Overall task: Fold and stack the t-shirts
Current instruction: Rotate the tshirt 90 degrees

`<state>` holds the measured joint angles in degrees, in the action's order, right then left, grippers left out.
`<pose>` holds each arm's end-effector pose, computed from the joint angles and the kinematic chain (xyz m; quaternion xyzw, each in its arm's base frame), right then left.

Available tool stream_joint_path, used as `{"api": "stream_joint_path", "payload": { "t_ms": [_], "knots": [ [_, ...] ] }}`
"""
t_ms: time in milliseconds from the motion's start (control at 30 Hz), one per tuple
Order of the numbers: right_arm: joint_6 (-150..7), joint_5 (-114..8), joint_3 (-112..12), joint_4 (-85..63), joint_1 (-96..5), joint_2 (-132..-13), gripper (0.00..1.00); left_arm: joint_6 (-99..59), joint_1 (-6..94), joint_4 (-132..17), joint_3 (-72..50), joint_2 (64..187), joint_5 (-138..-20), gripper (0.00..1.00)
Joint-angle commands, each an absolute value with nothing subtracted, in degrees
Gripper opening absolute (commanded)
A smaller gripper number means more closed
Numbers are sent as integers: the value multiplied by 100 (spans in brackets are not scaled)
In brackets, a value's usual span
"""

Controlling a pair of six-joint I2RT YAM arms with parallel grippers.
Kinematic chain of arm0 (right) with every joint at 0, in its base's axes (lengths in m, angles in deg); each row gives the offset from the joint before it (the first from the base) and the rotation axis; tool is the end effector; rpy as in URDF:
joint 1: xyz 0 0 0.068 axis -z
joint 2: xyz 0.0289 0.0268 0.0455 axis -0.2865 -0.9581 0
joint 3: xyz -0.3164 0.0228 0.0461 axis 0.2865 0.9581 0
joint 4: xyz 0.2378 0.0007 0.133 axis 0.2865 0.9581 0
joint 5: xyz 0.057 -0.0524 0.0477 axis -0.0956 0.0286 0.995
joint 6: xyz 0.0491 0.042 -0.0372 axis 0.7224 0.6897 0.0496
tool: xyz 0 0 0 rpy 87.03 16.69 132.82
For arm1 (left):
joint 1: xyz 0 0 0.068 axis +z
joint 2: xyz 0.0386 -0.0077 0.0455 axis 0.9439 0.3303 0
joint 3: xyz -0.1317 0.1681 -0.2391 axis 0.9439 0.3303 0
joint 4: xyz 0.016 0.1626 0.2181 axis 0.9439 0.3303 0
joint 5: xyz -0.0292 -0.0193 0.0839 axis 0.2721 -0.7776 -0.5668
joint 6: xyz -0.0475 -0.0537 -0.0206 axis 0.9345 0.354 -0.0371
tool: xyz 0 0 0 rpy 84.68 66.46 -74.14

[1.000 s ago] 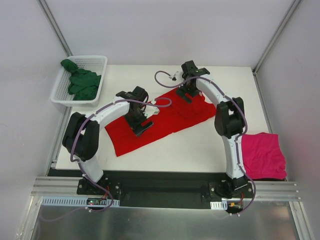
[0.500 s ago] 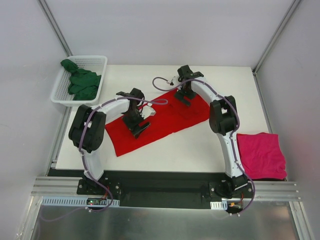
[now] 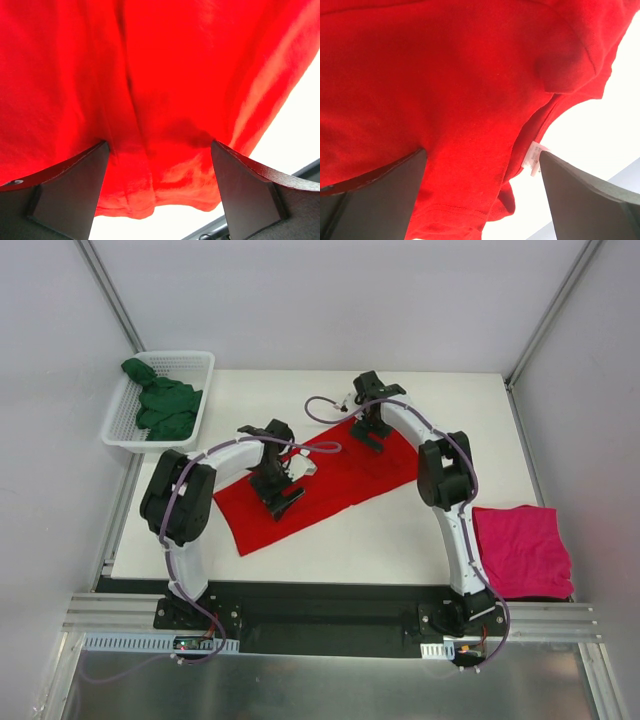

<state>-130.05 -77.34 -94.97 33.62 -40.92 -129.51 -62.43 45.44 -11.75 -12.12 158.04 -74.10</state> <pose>0.5340 0.2206 0.1849 -0.5637 0.7783 -0.1966 0.1944 0.3460 -0.1793 0.1809 0.4719 0.8686 -0.1110 0.1029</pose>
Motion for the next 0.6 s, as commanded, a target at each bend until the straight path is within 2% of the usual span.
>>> {"api": "stream_joint_path", "payload": {
  "t_ms": [0, 167, 567],
  "knots": [
    [-13170, -8085, -9718, 3227, -4134, -13242, 100, -6091, 4110, -811, -811, 15623, -6730, 84],
    [-13337, -8190, -9911, 3069, -4240, -13488, 100, -5880, 3723, -634, -960, 15631, -6413, 84],
    [-13522, -8067, -10245, 2217, -4652, -13849, 97, -5871, 3091, -441, -2269, 16492, -5991, 84]
  ]
}}
